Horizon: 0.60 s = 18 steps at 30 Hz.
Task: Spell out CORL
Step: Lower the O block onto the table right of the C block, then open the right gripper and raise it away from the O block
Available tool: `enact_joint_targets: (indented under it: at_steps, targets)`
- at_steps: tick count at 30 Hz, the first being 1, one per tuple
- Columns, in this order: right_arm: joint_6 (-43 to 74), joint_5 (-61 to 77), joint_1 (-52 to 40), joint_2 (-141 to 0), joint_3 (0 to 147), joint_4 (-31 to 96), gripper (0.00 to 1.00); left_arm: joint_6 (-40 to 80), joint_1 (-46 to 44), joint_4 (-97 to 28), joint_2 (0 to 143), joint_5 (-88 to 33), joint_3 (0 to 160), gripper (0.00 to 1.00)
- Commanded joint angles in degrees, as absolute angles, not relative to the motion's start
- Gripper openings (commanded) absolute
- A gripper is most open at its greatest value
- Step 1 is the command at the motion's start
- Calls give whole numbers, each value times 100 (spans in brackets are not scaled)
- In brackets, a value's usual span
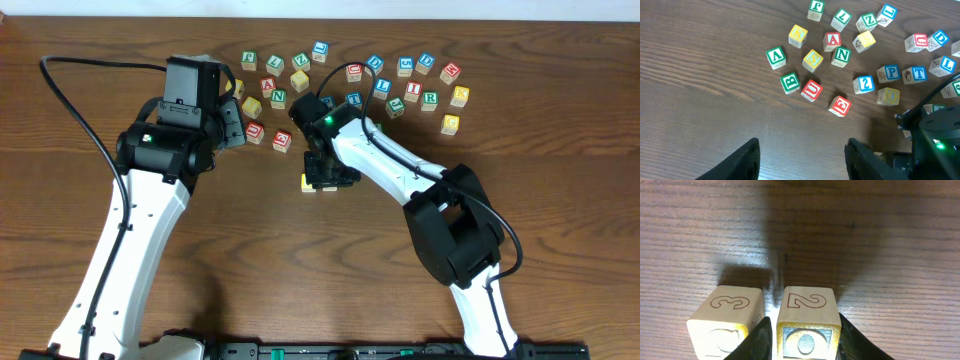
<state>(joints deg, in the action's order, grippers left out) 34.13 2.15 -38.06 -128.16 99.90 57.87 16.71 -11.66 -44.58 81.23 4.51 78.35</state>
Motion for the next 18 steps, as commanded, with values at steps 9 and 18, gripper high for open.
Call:
enact_joint_targets:
  at_steps: [9, 18]
  targets:
    - [3581, 519, -3868, -12857, 9953, 5789, 35, 1723, -1127, -4456, 8167, 519, 7898, 54]
    - [3551, 475, -3837, -12857, 9957, 5778, 38, 1723, -1127, -4471, 8167, 519, 7898, 54]
